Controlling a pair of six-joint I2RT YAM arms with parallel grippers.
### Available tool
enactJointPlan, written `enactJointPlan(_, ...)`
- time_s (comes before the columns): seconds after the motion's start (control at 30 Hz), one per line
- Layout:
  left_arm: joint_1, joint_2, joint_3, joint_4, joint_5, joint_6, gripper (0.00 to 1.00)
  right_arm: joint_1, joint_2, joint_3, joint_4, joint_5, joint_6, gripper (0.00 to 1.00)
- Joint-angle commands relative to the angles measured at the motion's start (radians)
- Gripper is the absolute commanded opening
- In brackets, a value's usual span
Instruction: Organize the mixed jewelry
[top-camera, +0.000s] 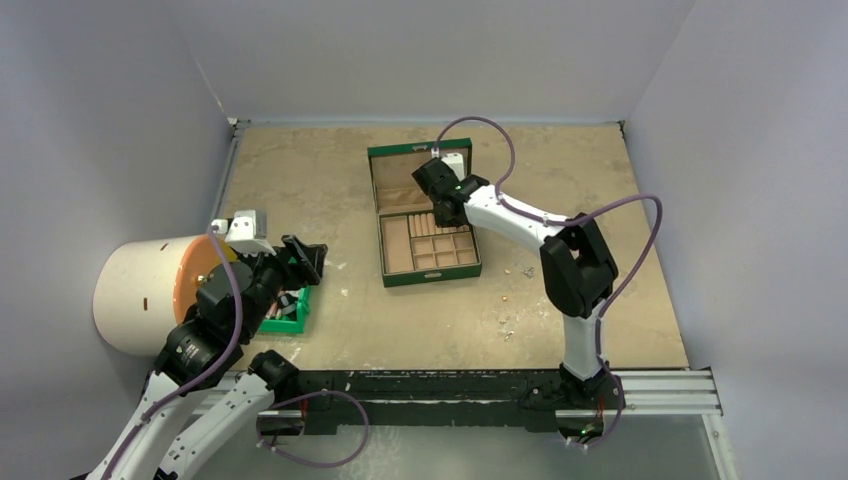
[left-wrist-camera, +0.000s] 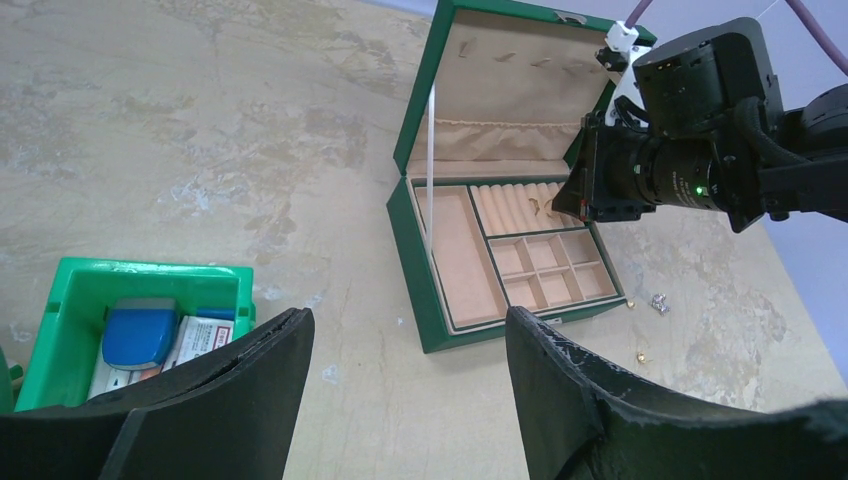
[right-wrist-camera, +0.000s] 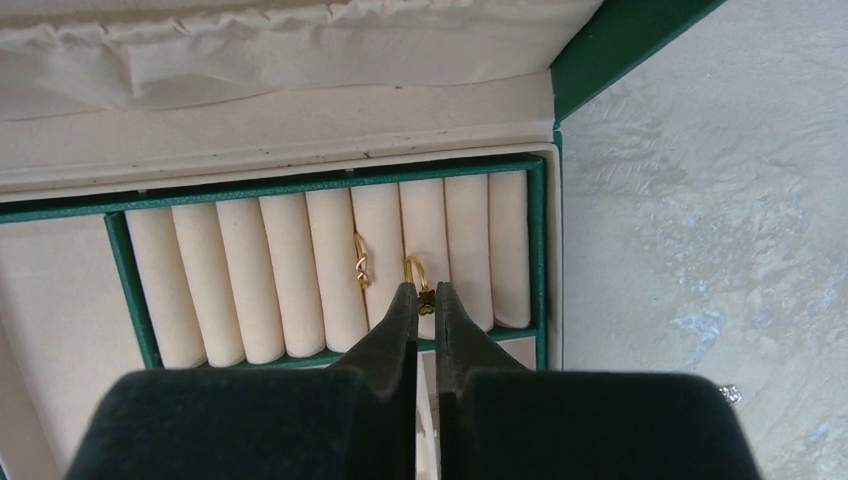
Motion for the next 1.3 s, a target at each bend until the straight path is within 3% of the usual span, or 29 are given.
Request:
enactJointPlan(0.0,0.006,-0.009,-0.001,0.05,-0.02,-0.011,0.7,-0.007,0.017,0.039,0.013,0.001,0.022,0.0)
enactJointPlan(0.6,0.006,-0.012,-0.002,0.049,-0.027,-0.013,0.7,-0.027,0.068,-0.011,0.055,-0.077,0.059,0.0)
enactJointPlan(0.97,0.007,-0.016,-0.004,0.049,-0.03,-0.014,0.7,-0.028,-0.023,-0.012,0.039,-0.102,0.065,0.19)
enactJointPlan(1.27,0.006,-0.014,-0.005,0.05,-0.022,-0.013,0.7,-0.027,-0.21,-0.102,0.014,-0.098,0.084,0.23)
